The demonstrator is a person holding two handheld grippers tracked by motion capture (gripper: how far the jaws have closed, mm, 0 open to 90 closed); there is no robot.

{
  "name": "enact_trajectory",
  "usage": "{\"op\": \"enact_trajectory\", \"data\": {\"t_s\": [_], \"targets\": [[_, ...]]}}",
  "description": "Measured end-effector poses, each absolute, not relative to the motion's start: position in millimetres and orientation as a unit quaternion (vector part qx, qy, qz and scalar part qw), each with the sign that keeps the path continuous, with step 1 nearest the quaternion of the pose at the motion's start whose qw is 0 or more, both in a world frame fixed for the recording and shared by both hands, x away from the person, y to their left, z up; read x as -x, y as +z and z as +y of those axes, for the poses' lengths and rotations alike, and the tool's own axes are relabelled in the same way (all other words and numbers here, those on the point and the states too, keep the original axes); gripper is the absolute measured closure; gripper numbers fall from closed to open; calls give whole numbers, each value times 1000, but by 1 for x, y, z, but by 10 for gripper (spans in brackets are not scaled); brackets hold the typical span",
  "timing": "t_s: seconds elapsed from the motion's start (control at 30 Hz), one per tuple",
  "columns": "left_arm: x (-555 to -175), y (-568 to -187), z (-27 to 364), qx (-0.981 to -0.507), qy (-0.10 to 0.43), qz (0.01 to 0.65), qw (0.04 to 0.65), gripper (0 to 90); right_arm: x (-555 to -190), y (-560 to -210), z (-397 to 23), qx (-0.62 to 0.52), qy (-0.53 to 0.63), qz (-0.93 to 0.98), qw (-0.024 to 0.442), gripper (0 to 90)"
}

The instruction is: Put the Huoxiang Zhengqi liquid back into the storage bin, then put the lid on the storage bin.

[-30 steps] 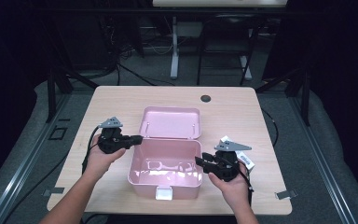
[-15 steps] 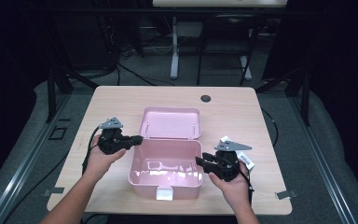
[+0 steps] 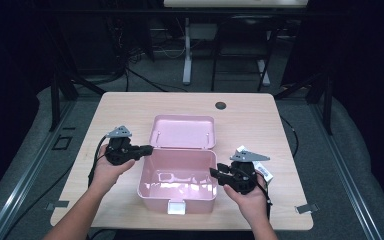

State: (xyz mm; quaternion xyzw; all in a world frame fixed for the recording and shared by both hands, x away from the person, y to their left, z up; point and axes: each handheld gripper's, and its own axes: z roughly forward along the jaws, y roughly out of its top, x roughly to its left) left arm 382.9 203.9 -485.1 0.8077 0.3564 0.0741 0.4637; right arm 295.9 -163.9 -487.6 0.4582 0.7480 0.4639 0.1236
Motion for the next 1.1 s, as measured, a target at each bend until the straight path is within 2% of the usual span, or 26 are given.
{"op": "enact_trajectory", "data": {"t_s": [0.3,0.63,0.87,1.1], "targets": [[-381,-484,203,-811,75,355,459,832,-295,-468,-168,-452,479,739,140,602],[-379,-483,205,-811,78,358,456,829,-302,-449,-172,-438,460,760,137,568],[-377,-476,215,-795,75,367,477,738,-316,-436,-173,-437,440,773,136,558],[-374,-474,222,-794,78,374,473,674,-330,-429,-169,-425,403,799,135,549]]}}
